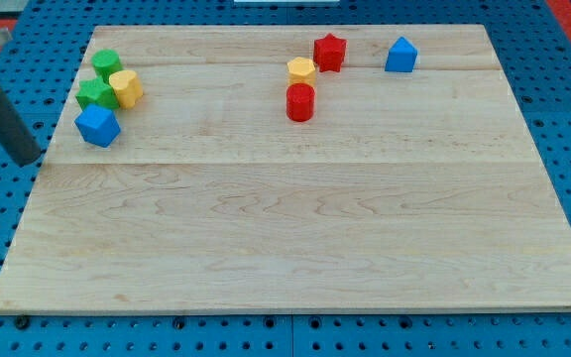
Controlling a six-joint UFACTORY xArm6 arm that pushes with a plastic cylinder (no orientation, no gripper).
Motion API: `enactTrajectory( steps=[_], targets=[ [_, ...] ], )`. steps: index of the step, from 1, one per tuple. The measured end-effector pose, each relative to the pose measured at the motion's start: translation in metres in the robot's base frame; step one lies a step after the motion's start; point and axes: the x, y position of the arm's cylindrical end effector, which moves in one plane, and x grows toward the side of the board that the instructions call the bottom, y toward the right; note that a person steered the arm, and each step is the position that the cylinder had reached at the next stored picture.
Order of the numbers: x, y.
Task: Move the blue cube bottom left of the red circle
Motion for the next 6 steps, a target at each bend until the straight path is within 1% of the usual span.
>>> enactTrajectory(
  steps=[1,2,3,4,5,6],
  targets=[
    [-0.019,0.035],
    [-0.025,0.035],
    [-0.026,0.115],
    [-0.02,0.144],
    [-0.023,0.068],
    [-0.06,0.082]
  ],
)
